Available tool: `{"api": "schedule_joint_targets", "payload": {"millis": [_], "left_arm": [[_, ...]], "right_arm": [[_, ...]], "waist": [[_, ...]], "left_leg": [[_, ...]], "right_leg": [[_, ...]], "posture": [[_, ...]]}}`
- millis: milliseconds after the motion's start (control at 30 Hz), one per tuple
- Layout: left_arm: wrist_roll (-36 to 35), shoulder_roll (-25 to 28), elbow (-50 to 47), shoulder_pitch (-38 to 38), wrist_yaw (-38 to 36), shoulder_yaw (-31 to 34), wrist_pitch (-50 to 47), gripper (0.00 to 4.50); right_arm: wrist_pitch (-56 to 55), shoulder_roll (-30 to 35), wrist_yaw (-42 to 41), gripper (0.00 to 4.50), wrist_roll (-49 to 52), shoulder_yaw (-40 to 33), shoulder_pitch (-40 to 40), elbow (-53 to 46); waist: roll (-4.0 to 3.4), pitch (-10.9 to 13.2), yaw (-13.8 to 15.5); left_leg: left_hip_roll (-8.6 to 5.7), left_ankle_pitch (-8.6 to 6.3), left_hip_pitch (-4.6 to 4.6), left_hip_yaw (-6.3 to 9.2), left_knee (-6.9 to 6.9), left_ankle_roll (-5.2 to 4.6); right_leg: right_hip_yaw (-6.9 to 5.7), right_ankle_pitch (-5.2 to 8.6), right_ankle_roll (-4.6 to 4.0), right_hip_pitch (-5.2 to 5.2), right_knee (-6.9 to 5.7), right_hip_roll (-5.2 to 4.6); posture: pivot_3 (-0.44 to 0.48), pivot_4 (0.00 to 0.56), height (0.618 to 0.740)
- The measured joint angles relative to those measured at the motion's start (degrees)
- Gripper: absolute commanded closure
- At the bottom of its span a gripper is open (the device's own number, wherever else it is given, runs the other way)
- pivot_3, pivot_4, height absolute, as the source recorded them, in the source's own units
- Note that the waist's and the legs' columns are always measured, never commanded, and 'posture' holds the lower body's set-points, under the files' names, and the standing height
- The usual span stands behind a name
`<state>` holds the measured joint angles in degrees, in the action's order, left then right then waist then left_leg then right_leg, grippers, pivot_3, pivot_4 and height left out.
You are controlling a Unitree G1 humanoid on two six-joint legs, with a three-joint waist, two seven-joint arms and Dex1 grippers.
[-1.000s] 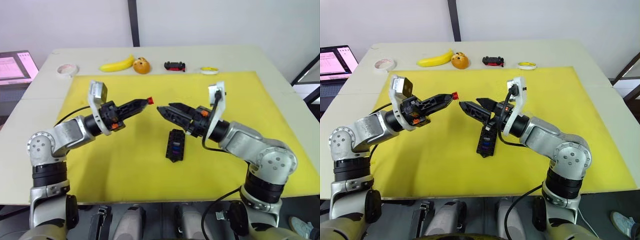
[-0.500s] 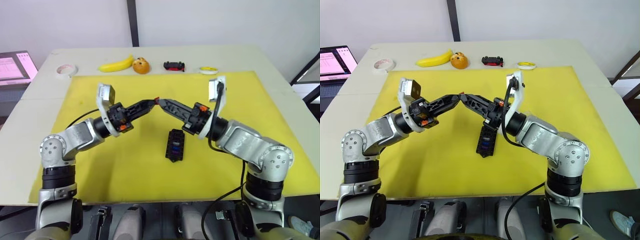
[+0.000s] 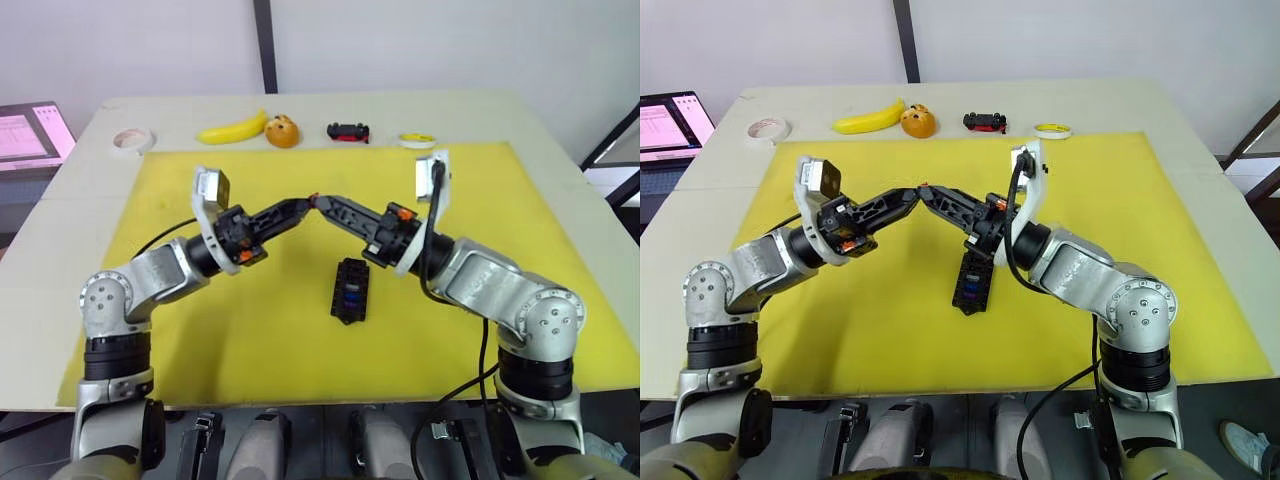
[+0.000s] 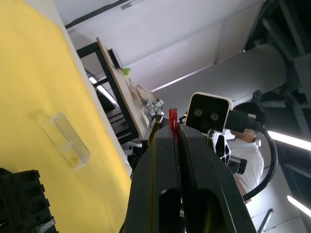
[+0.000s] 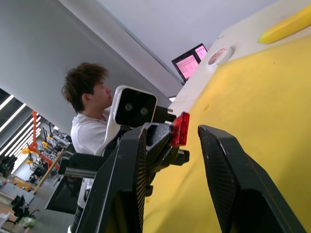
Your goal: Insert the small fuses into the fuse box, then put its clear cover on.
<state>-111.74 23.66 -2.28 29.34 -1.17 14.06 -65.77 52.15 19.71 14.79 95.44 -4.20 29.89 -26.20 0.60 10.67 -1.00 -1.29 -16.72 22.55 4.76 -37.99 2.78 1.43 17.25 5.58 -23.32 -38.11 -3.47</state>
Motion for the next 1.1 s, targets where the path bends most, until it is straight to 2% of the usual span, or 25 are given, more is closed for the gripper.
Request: {"api": "schedule_joint_targets", "payload": {"millis": [1100], "left_arm": [[0.0, -0.7, -0.1, 0.2, 0.7, -1.8, 1.5, 4.5]], "right_arm": [[-4.3, 3.9, 0.5, 2.71, 2.8, 3.7, -0.1, 0.0]], "waist": [[0.0, 0.0, 0.1]], "left_leg": [[0.01, -0.01, 0.0, 0.0, 0.0, -0.01]], "right_leg": [[0.0, 0.0, 0.0, 0.01, 0.01, 0.0]], "posture": [[0.0, 0.15, 0.74]]}}
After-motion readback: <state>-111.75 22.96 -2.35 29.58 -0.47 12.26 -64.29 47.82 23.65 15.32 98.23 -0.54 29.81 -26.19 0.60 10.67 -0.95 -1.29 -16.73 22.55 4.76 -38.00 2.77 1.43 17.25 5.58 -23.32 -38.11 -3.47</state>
